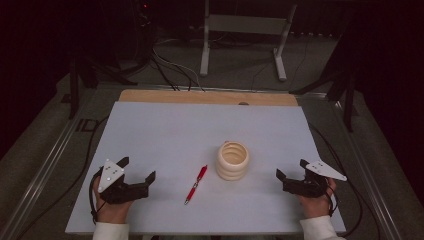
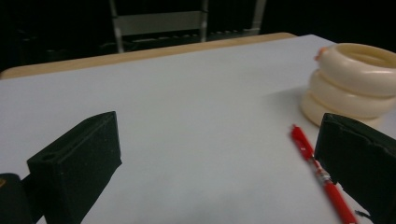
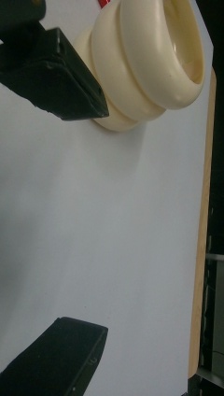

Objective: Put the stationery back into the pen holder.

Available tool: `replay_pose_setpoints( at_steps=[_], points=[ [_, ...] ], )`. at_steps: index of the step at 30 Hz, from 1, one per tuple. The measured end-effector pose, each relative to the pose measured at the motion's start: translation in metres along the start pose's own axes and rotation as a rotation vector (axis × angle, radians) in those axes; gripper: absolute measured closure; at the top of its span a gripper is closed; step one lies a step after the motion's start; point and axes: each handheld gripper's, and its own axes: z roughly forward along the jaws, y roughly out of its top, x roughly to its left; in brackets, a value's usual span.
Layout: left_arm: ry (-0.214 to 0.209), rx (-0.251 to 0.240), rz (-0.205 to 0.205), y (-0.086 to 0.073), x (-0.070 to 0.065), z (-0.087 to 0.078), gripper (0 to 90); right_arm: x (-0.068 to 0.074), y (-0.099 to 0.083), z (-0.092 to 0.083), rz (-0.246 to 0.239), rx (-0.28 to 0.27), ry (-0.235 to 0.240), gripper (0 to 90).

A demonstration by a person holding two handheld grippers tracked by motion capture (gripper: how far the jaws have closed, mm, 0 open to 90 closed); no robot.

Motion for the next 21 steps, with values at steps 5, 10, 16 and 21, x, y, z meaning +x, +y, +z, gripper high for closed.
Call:
replay_pose_setpoints(
  at_steps=[5, 10, 16, 21],
  points=[
    [-0.077, 0.034, 0.002, 0.001, -0.018, 0.015, 2.5, 0.0, -0.001, 0.0, 0.0, 0.003, 0.001, 0.0],
    [-0.128, 0.078, 0.025, 0.003, -0.04, 0.032, 2.5, 0.0, -0.001, 0.0, 0.006, 0.001, 0.0, 0.0],
    [-0.163, 0.126, 0.036, 0.002, -0.061, 0.048, 16.4, 0.001, -0.002, 0.002, 0.0, 0.008, 0.003, 0.0],
    [-0.216, 0.153, 0.021, -0.006, -0.073, 0.058, 39.4, 0.0, -0.002, 0.001, 0.003, 0.005, 0.0, 0.0]
  ],
)
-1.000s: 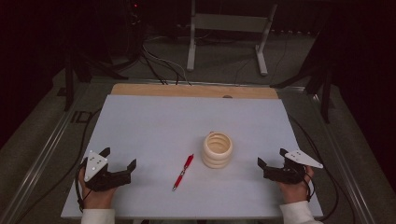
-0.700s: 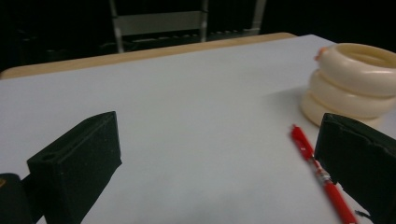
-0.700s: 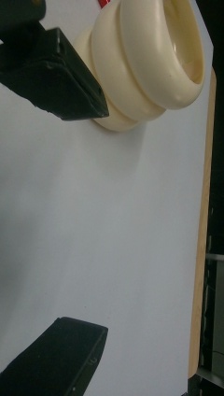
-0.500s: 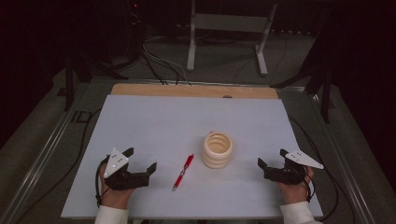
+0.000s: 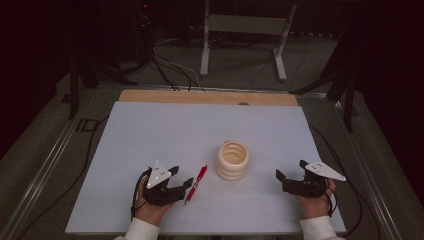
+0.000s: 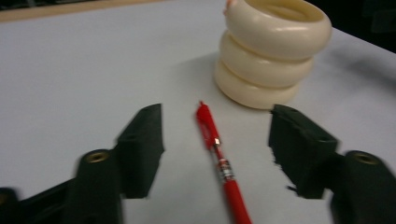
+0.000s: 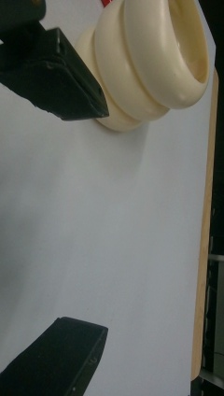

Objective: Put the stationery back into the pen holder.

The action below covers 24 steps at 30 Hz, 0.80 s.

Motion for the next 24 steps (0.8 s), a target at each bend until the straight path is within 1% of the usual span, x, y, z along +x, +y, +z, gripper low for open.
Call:
replay_pose_setpoints(
  at_steps=[2, 4, 9, 12, 16, 19, 20, 21, 22, 24],
  points=[
    [-0.012, 0.021, -0.003, -0.003, -0.002, 0.004, 48.3, 0.0, 0.0, 0.0, -0.001, 0.0, 0.001, 0.0],
    [-0.029, 0.032, -0.007, -0.005, -0.005, 0.007, 56.4, 0.0, 0.0, 0.0, -0.003, 0.001, 0.001, 0.0],
    [-0.069, 0.077, 0.029, -0.01, -0.015, 0.013, 77.2, 0.0, 0.0, 0.0, -0.003, -0.001, 0.0, 0.0],
    [-0.074, 0.117, 0.05, -0.013, -0.02, 0.018, 90.0, -0.001, 0.0, -0.001, -0.002, -0.003, -0.002, 0.0],
    [-0.077, 0.17, 0.078, -0.018, -0.027, 0.024, 90.0, -0.001, 0.0, -0.001, -0.001, -0.003, -0.003, 0.0],
    [-0.067, 0.211, 0.092, -0.021, -0.031, 0.027, 90.0, -0.001, 0.0, -0.001, 0.0, -0.003, -0.003, 0.0],
    [-0.061, 0.229, 0.095, -0.023, -0.032, 0.028, 90.0, -0.002, 0.0, -0.001, 0.0, -0.004, -0.004, 0.0],
    [-0.061, 0.229, 0.095, -0.023, -0.032, 0.028, 90.0, -0.002, 0.0, -0.001, 0.0, -0.004, -0.004, 0.0],
    [-0.049, 0.265, 0.096, -0.027, -0.032, 0.03, 90.0, -0.002, 0.0, -0.001, 0.0, -0.003, -0.004, 0.0],
    [-0.044, 0.284, 0.092, -0.03, -0.031, 0.03, 90.0, -0.002, 0.0, -0.001, -0.001, -0.004, -0.004, 0.0]
  ],
)
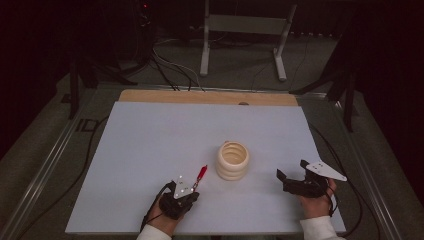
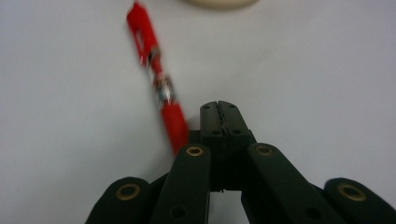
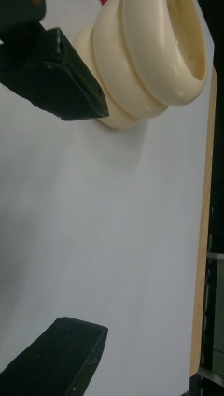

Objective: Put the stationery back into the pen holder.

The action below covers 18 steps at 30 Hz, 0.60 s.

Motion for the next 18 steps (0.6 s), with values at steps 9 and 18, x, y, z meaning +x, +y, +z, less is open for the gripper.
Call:
replay_pose_setpoints(
  at_steps=[9, 18],
  points=[
    [0.11, 0.014, 0.0, 0.001, 0.012, -0.015, 90.0, 0.0, 0.0, 0.0, 0.004, 0.0, -0.002, 0.0],
    [0.151, 0.012, -0.055, -0.003, 0.029, -0.024, 90.0, 0.0, 0.0, 0.001, -0.001, 0.004, -0.003, 0.0]
  ],
)
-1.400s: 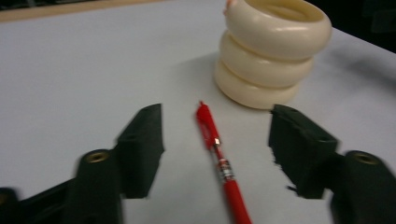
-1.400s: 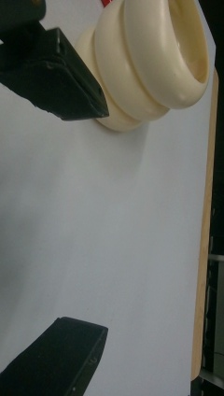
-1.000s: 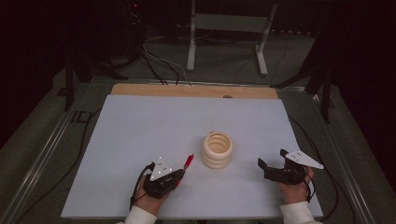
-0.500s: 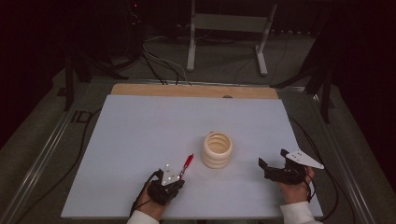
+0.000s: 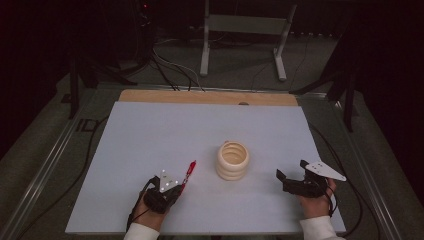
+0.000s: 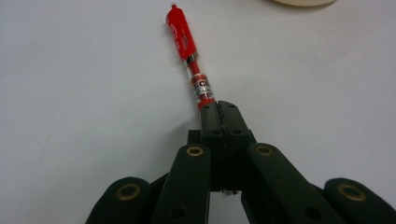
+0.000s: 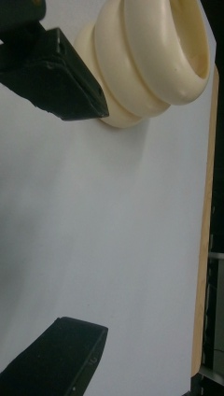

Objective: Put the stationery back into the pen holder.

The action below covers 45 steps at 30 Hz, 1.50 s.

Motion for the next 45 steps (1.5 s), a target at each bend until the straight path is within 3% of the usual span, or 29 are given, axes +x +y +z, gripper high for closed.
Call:
replay_pose_setpoints(
  at_steps=[9, 13, 16, 27, 34, 39, 45],
  points=[
    [0.031, 0.011, 0.002, -0.004, 0.002, -0.002, 90.0, -0.001, 0.0, -0.001, 0.003, -0.003, 0.001, 0.0],
    [0.034, 0.04, 0.0, -0.011, 0.005, -0.002, 90.0, -0.001, 0.0, -0.001, 0.002, -0.002, 0.002, 0.0],
    [0.019, 0.054, 0.006, -0.014, 0.003, -0.006, 90.0, -0.001, 0.0, 0.0, 0.001, -0.001, 0.001, 0.0],
    [-0.08, 0.061, -0.035, -0.011, -0.011, -0.002, 90.0, -0.001, 0.0, 0.0, 0.0, 0.001, 0.001, 0.0],
    [-0.089, 0.04, -0.009, -0.009, -0.011, 0.0, 90.0, -0.001, 0.0, 0.0, 0.001, 0.0, 0.002, 0.0],
    [-0.072, 0.003, 0.006, 0.005, -0.01, 0.003, 88.6, -0.001, 0.0, 0.0, 0.001, 0.0, 0.001, 0.0],
    [-0.049, -0.03, 0.067, 0.031, -0.005, 0.014, 78.2, -0.002, 0.0, -0.001, 0.003, -0.001, 0.0, 0.0]
  ],
)
